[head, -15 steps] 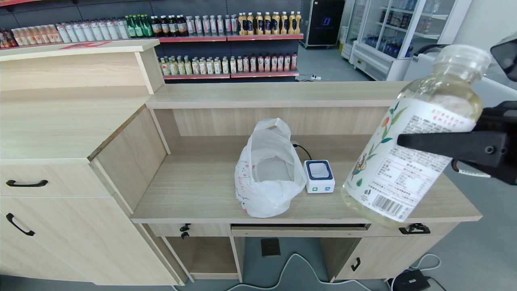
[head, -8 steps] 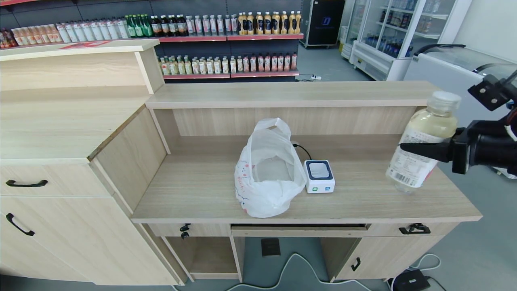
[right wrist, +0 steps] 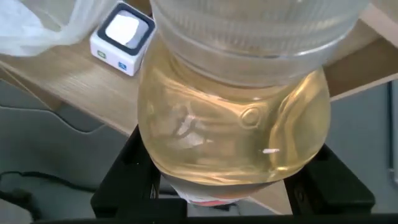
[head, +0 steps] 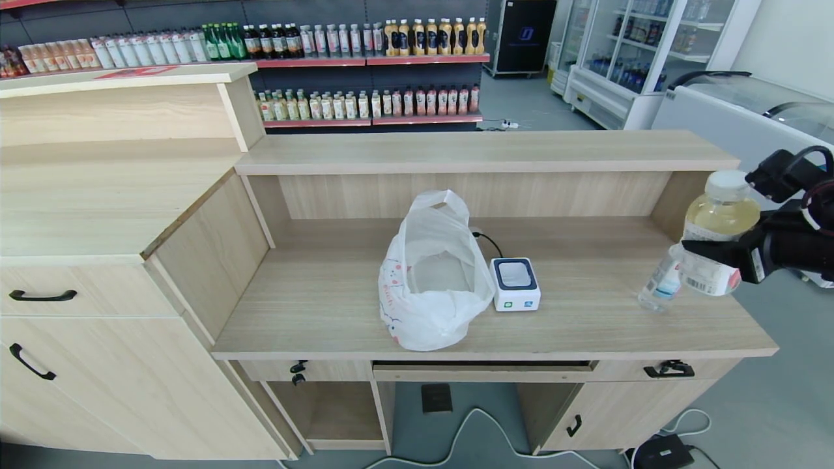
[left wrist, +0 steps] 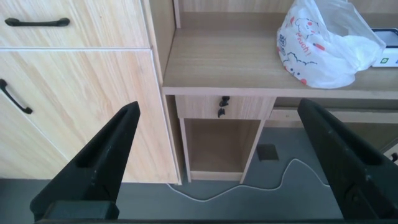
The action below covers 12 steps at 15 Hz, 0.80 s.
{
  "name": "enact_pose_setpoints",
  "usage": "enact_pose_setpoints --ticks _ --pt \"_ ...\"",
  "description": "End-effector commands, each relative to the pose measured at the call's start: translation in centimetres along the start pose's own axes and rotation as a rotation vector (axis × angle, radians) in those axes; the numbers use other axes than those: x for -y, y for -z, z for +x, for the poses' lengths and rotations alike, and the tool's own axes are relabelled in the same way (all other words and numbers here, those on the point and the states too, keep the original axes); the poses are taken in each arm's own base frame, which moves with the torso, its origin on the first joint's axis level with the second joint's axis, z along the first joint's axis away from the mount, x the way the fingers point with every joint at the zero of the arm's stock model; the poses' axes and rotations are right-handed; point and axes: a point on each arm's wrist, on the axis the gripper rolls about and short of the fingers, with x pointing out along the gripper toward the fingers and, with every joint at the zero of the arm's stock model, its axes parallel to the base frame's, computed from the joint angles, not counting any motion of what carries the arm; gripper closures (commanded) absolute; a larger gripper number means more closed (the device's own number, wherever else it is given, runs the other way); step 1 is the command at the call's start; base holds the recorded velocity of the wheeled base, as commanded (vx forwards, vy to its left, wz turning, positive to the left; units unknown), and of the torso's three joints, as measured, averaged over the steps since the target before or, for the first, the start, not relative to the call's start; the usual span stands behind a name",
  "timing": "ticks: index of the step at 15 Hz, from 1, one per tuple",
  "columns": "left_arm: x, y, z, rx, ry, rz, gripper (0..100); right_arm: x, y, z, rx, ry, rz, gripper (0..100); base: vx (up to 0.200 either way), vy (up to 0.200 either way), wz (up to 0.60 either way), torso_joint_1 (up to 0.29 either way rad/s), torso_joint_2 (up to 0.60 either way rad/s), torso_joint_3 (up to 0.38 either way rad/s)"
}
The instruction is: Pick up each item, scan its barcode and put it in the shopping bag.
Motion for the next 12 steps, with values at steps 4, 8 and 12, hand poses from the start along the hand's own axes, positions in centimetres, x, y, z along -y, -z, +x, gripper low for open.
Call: enact_pose_setpoints --ticks 4,8,12 --pt "0.0 0.0 0.0 0.0 -0.001 0.0 0 2.8 1.7 -1.7 -0.044 0.103 -0.122 100 0.0 0.0 0.0 0.0 0.0 0.0" --pt "0.0 0.0 0.0 0.0 -0.001 0.0 0 3.7 2.3 -2.3 -0.042 0.102 -0.217 100 0.0 0.0 0.3 0.0 0.0 0.001" --pt "0.0 0.0 0.0 0.0 0.0 0.0 0 4.4 1.9 -1.2 0.016 0.139 -0.31 100 0.0 0.0 0.6 0.002 0.0 0.004"
